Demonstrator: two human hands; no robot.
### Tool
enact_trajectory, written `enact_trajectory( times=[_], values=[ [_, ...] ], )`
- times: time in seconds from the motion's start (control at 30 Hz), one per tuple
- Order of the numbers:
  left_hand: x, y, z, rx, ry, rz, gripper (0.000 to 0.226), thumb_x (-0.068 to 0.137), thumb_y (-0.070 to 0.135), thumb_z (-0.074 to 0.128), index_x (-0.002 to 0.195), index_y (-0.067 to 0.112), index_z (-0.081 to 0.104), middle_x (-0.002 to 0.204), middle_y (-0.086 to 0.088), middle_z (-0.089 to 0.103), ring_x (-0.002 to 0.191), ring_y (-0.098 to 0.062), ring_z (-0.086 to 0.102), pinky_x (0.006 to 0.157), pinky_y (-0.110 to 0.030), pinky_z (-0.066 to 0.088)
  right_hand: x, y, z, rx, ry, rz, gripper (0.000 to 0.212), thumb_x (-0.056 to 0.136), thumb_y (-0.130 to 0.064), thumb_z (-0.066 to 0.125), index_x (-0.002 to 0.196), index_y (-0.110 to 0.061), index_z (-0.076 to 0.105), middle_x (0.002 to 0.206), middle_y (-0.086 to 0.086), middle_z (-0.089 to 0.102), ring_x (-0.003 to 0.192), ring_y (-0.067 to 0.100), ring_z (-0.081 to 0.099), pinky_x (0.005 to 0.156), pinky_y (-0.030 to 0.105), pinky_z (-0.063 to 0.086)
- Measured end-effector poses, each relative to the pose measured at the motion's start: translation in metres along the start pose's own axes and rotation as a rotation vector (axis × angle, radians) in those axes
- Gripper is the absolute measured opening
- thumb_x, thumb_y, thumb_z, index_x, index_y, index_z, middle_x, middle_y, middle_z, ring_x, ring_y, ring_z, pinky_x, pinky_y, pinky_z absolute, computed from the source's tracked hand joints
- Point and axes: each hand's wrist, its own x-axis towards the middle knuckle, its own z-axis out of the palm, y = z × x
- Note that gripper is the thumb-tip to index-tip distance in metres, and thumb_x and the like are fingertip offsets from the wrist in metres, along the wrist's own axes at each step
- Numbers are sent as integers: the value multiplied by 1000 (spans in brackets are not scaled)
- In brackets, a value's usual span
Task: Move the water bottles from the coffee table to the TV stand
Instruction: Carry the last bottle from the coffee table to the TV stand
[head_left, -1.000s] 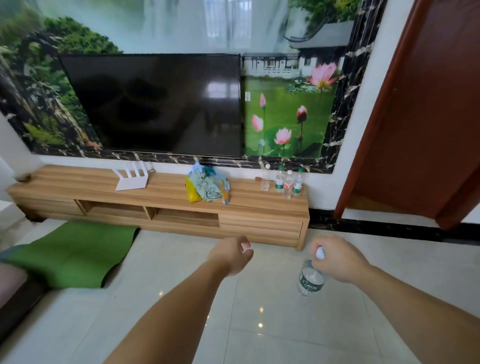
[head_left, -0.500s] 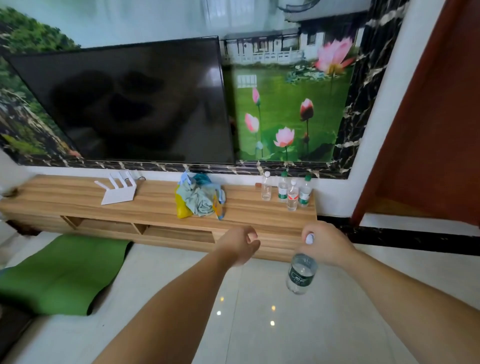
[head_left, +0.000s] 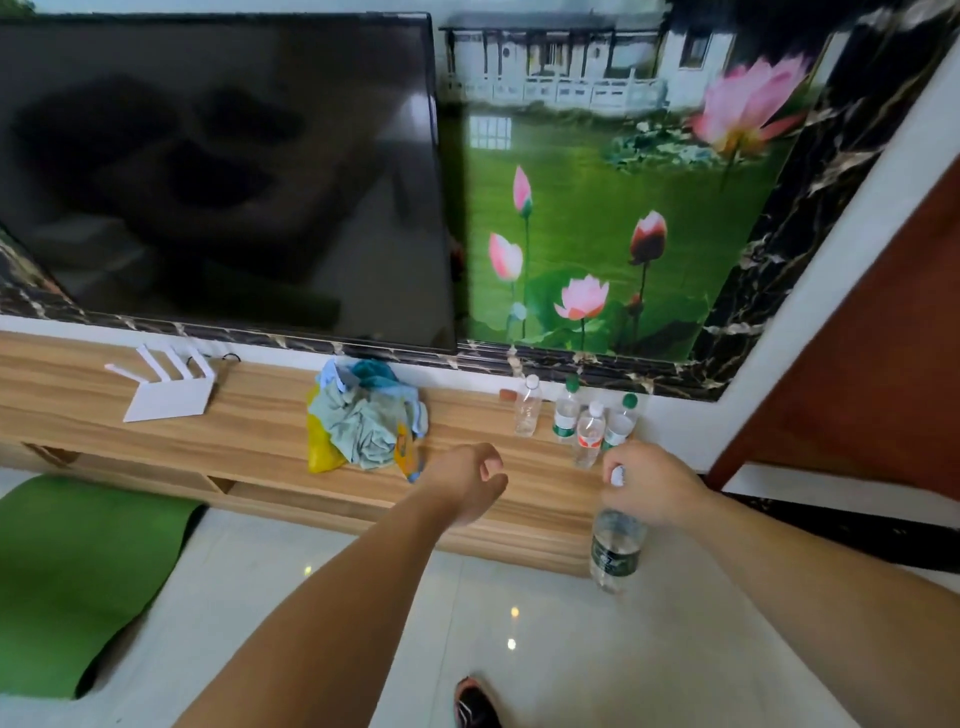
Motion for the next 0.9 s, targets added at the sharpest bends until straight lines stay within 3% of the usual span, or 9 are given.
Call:
enact_trajectory(
  times=[0.17,0.23,0.33,0.43,0.6,0.73,0.9],
  values=[
    [86,-28,-10,-6,-70,-44,23,86,37,53,105,27,60,99,0,64,85,-20,57,71,-27,43,71,8,-14,0,-16,70,16,73,-30,74,69,-27,58,82,-11,52,81,14,56,63,30,47],
    [112,-29,-11,-21,-71,-58,24,84,36,54,105,26,61,98,-1,64,87,-22,58,73,-27,44,92,12,-15,33,-21,110,19,74,-32,74,67,-30,56,91,-5,54,87,17,55,70,33,49],
    [143,-25,-5,-18,-102,-43,23,82,40,54,102,31,61,94,5,62,90,-20,59,76,-28,46,122,21,-12,46,-35,146,16,76,-28,73,75,-27,58,101,0,52,92,20,54,78,33,49],
    [171,-22,0,-12,-128,-52,22,81,41,53,100,34,60,93,8,62,87,-18,58,70,-25,40,159,30,-9,75,-62,166,15,75,-15,71,83,-24,61,107,6,53,91,22,55,79,33,50],
    [214,-22,3,-6,-171,-116,23,82,40,54,102,31,61,98,3,62,87,-18,57,74,-27,44,215,47,0,66,-106,137,20,76,-19,68,96,-23,66,114,6,49,101,27,54,92,41,47],
    [248,-15,7,-13,-183,-183,21,83,40,53,101,31,61,96,6,63,85,-15,57,72,-26,43,256,69,7,115,-176,166,20,79,-18,67,97,-25,62,113,7,51,92,25,56,83,38,52],
    [294,-13,30,1,-170,-199,18,84,35,56,98,27,63,89,6,61,85,-17,57,72,-25,43,298,89,22,183,-238,189,29,79,-17,67,107,-20,61,122,10,49,102,28,55,85,38,51]
  ],
)
